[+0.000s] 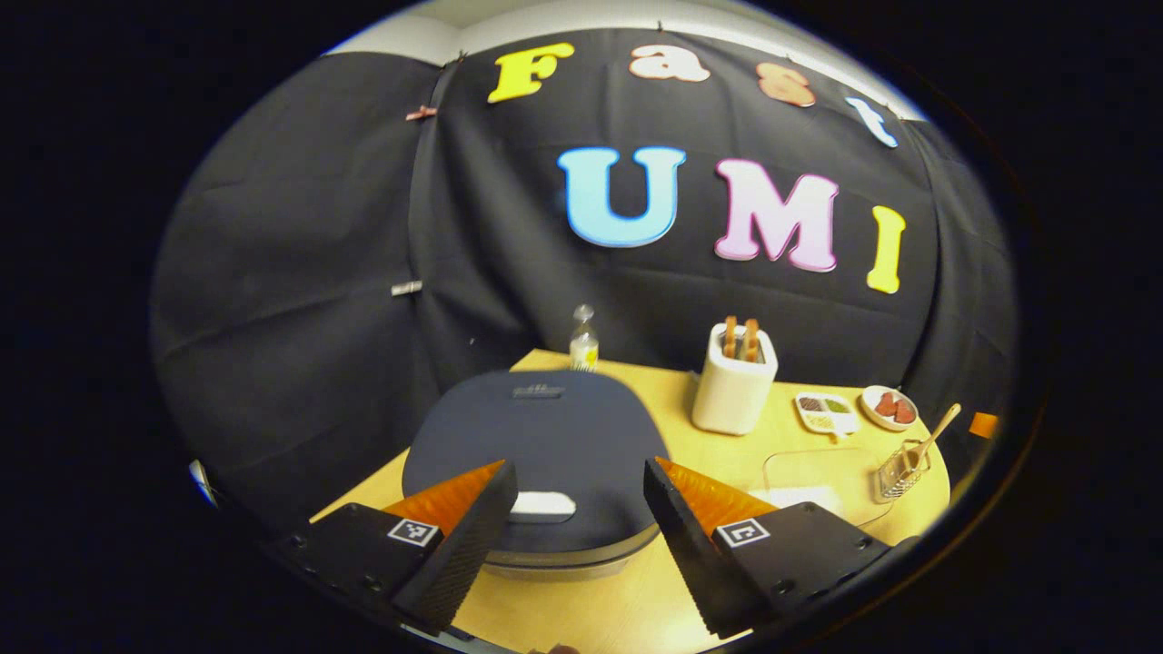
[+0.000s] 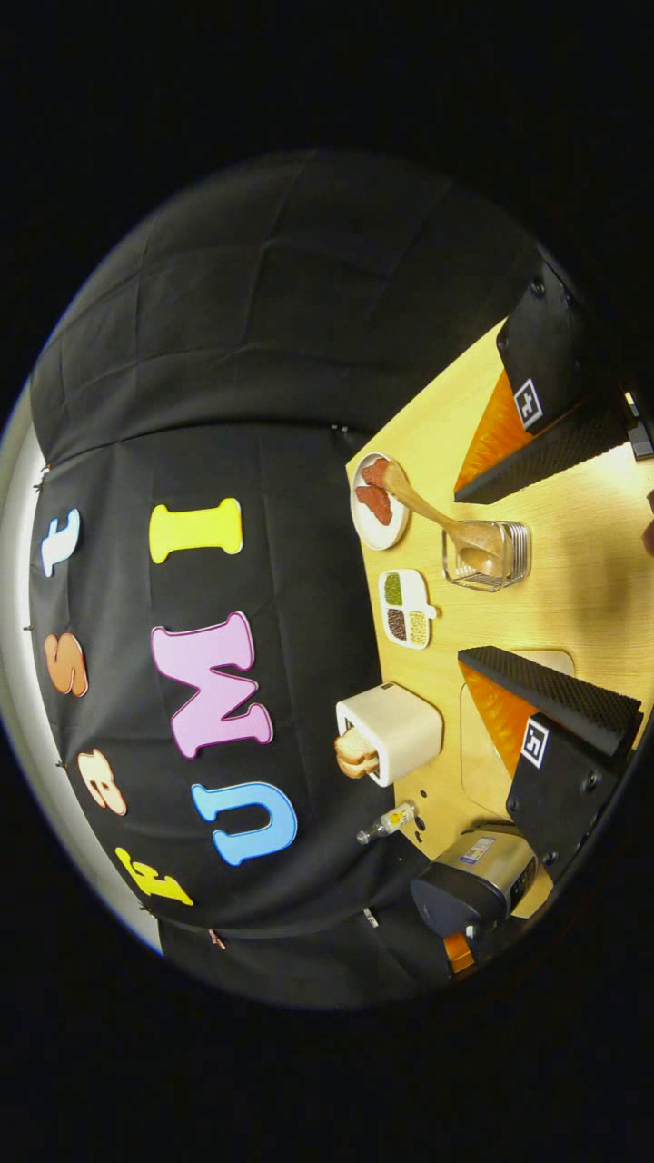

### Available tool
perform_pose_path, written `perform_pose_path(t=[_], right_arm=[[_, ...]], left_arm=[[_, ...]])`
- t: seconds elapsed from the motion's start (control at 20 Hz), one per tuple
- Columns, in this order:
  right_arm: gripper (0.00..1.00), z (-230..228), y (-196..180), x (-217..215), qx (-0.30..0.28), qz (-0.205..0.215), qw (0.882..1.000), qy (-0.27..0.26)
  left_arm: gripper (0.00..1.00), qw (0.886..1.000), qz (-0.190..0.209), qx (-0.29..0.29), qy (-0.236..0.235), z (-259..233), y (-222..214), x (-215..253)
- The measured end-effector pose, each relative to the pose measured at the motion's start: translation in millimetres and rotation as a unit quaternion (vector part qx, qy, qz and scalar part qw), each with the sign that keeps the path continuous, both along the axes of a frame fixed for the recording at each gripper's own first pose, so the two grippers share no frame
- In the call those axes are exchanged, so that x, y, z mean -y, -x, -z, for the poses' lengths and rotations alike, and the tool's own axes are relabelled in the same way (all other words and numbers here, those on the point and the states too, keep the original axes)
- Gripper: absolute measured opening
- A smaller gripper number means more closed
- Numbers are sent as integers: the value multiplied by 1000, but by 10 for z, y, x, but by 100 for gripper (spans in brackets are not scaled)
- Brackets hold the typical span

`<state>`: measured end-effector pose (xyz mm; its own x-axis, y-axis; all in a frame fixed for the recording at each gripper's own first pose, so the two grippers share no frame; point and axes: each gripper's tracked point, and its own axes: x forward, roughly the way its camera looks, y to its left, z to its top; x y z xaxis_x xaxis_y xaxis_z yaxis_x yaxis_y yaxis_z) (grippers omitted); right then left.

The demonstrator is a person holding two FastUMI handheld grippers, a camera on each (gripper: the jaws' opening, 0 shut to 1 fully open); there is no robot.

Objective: Close the left gripper, press the button to open the rice cooker; take a wooden spoon from the chopstick holder with the right hand, scoop a spoonful of rice and pour it into the rice cooker, then put the wooden spoon back into the chopstick holder.

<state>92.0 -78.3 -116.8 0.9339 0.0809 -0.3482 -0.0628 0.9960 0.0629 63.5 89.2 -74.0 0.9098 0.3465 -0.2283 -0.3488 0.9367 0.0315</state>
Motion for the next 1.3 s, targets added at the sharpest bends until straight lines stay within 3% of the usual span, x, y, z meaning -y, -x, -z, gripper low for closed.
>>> perform_pose_path(t=[0.15, 0.4, 0.6, 0.8, 1.0, 1.3], right_arm=[[98, -418, 63, -10, 46, -3, 999, 23], [98, -901, 332, -53, 84, 13, 996, 39], [98, -951, 645, -239, 70, 10, 997, 39], [99, -980, 730, -155, 85, 27, 994, 57], [98, -983, 690, -97, 98, 35, 994, 38], [99, -783, 716, -78, 83, 1, 996, 24]], left_arm=[[95, 997, 41, 63, -20, -475, 34, 363], [95, 986, 126, 103, -27, -821, 82, 1007], [94, 979, 173, 112, 6, -804, 89, 1274], [95, 980, 171, 94, 37, -645, 40, 1318], [95, 987, 136, 89, 8, -737, 98, 1229], [95, 993, 103, 66, -2, -687, 335, 1448]])
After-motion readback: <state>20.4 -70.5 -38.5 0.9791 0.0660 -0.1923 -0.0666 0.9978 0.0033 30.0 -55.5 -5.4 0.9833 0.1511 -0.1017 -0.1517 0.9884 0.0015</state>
